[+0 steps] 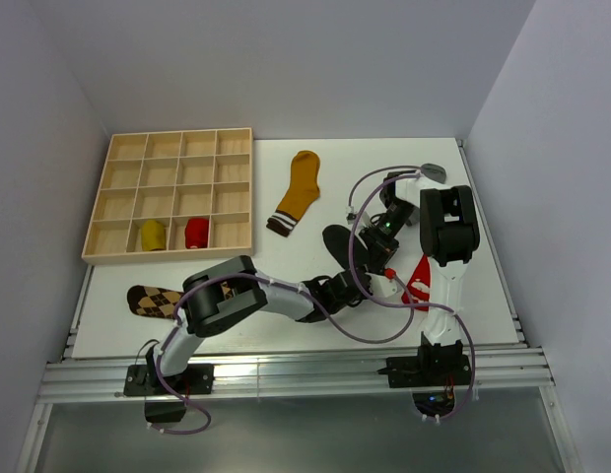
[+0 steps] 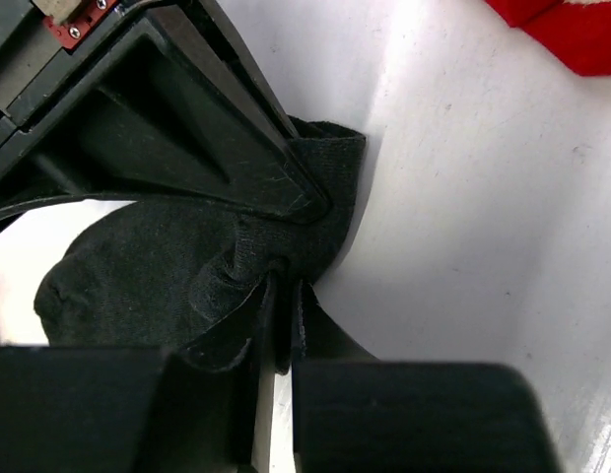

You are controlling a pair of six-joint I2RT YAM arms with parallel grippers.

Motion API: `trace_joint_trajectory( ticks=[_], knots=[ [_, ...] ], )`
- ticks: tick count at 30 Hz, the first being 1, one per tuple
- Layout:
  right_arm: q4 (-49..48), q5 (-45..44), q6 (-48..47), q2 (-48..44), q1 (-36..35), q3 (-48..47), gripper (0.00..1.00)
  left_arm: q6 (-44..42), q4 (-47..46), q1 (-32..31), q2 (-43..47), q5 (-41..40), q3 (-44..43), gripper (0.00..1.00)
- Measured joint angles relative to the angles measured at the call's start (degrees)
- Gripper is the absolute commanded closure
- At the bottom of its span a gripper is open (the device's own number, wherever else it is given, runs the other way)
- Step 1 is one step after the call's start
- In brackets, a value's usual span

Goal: Roll the socks
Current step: Roll the sock at the center of the board.

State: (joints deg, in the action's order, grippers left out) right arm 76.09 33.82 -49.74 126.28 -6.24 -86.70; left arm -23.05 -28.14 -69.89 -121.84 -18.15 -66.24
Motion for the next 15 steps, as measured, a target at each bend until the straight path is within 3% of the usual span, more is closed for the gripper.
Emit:
trace_joint_trajectory(
  ticks=[7,15],
  knots=[
    [0.0,-0.1,0.0,0.0,0.0,0.0,0.95,2.4,2.7,1.0,0.6,3.9,-0.7,1.00],
    [-2.7,-0.4,1.2,-2.6,0.0,2.4,0.69,11.2,12.1,5.5,1.6,17.3,-5.0,1.00]
  ],
)
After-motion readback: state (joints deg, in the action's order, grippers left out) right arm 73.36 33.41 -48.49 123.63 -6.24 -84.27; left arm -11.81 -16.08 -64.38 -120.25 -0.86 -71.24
